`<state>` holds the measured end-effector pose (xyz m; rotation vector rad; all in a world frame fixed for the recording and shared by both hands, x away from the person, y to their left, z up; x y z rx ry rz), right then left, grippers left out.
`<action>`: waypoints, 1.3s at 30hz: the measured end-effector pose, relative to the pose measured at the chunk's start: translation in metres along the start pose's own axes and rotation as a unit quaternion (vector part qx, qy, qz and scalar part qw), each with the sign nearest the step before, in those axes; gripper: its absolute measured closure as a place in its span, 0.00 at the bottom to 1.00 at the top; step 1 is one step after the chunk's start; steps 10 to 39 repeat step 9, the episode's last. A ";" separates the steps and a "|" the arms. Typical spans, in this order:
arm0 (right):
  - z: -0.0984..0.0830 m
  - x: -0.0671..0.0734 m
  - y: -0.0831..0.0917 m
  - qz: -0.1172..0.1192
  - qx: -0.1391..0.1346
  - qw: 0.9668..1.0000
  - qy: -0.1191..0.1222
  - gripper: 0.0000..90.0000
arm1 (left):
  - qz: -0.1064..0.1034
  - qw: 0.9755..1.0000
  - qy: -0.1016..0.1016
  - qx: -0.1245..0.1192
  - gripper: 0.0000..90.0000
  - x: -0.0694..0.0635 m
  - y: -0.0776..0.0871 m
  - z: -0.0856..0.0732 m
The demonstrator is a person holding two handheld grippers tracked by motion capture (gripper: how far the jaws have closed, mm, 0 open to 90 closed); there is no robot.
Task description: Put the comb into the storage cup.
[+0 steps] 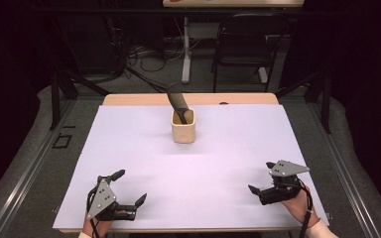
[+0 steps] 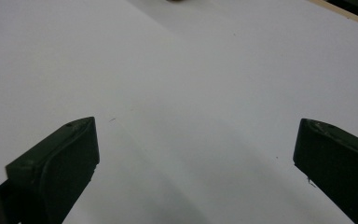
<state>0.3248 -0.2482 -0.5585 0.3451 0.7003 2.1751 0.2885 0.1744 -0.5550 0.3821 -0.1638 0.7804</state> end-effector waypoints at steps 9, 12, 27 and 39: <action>-0.001 0.006 0.006 0.005 -0.029 0.999 0.020 0.00 | -0.007 1.000 0.004 0.012 0.01 0.000 -0.002 -0.002; -0.001 0.006 0.006 0.005 -0.029 0.999 0.020 0.00 | -0.007 1.000 0.004 0.012 0.01 0.000 -0.002 -0.002; -0.001 0.006 0.006 0.005 -0.029 0.999 0.020 0.00 | -0.007 1.000 0.004 0.012 0.01 0.000 -0.002 -0.002; -0.001 0.006 0.006 0.005 -0.029 0.999 0.020 0.00 | -0.007 1.000 0.004 0.012 0.01 0.000 -0.002 -0.002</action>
Point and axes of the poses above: each handheld gripper's, and its own axes: y roughly backward along the jaws, z roughly out of its top, x roughly to its left, the point moved 7 cm from there along -y, roughly forward along the jaws, and after that the axes turned 8 degrees about -y, right-handed, at the moved point
